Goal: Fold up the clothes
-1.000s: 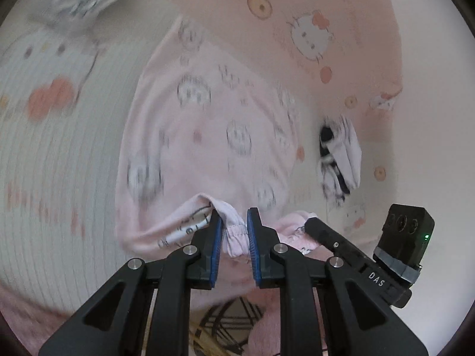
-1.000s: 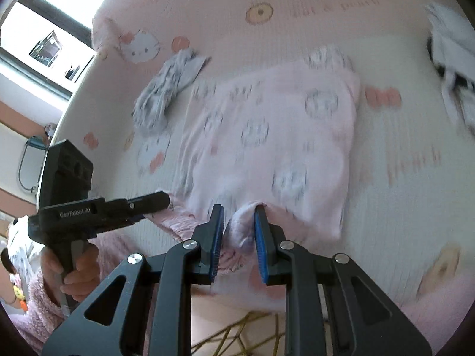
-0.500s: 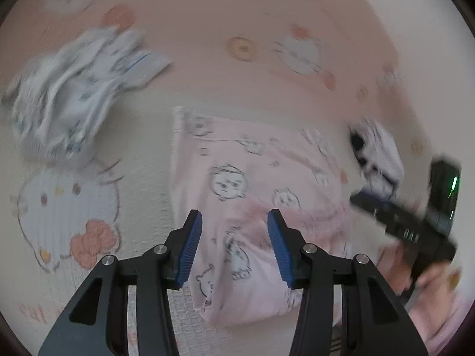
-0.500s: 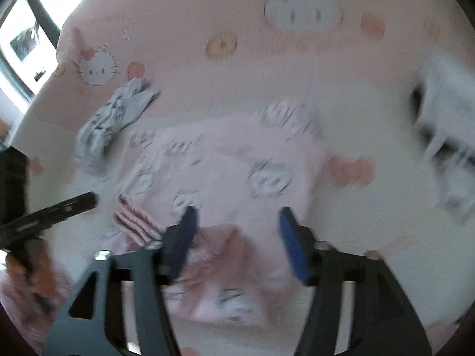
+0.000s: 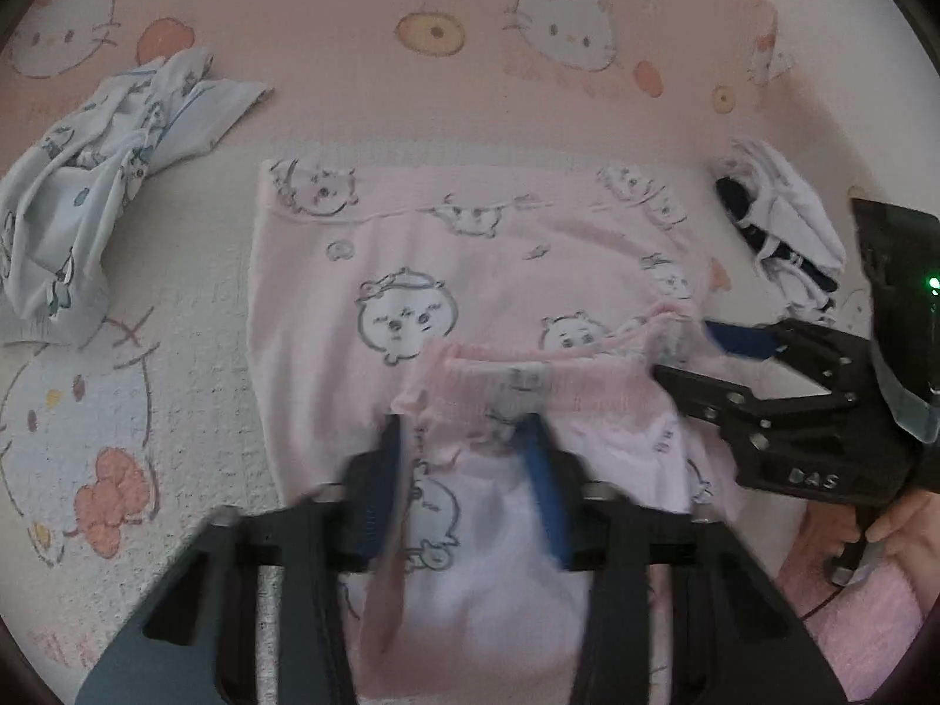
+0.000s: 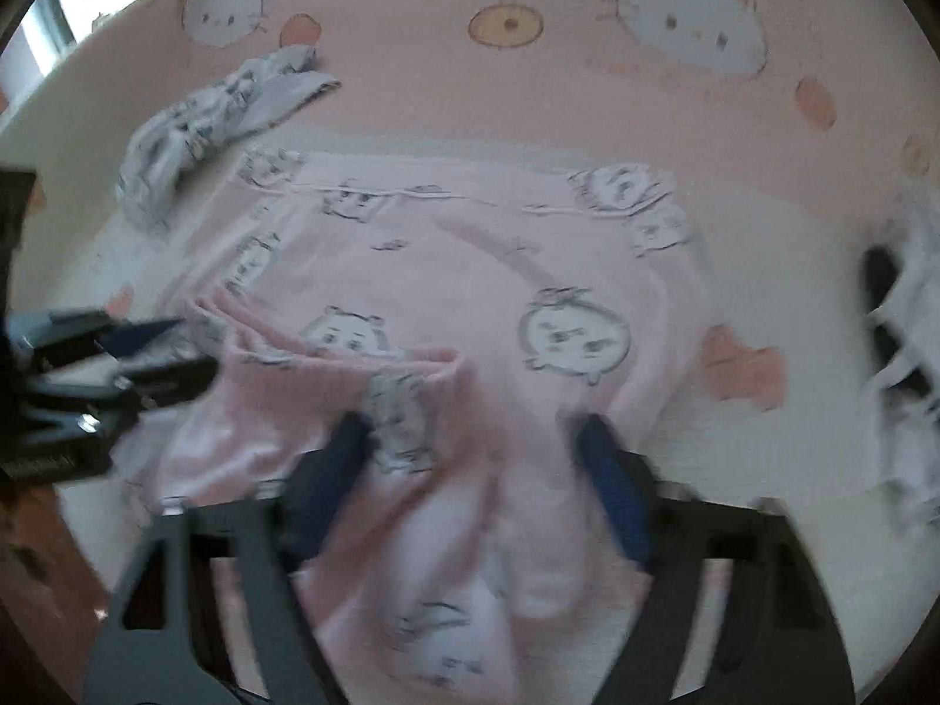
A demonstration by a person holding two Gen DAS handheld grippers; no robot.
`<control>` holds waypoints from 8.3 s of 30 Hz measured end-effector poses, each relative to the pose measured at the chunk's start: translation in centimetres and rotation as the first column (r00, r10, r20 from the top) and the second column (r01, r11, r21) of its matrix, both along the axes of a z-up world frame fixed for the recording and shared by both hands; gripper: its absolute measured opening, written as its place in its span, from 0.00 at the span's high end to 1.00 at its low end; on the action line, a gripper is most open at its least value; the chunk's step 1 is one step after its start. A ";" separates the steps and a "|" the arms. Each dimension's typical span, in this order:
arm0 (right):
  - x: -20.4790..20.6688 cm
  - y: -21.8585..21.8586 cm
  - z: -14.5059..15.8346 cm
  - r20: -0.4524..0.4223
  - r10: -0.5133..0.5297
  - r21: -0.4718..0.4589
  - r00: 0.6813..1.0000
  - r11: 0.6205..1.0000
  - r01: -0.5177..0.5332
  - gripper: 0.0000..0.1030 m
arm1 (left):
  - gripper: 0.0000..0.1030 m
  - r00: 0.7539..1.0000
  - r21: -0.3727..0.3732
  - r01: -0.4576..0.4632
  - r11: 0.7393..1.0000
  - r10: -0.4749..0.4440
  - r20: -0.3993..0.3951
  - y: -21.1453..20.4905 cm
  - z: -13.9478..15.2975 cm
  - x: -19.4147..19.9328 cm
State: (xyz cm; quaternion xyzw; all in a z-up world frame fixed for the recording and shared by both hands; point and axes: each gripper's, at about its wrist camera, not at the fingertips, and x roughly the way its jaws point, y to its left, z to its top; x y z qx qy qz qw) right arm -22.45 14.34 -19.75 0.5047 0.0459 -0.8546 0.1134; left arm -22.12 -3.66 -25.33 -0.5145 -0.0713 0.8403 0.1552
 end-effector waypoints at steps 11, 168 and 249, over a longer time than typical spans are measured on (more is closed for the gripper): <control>0.0 0.6 1.2 -0.030 -0.030 0.003 0.999 1.000 0.030 0.63 | 0.80 1.000 0.066 -0.016 0.998 0.017 -0.007 -0.5 0.7 -1.1; 1.0 5.0 -3.0 0.082 -0.280 -0.123 0.956 0.950 0.289 0.85 | 0.90 0.927 0.078 -0.376 0.923 0.374 0.042 -3.3 -1.1 0.4; 1.9 7.7 -3.1 0.122 -0.362 -0.034 0.924 0.929 0.368 0.24 | 0.37 0.902 -0.033 -0.426 0.904 0.427 0.063 -4.8 -0.2 1.3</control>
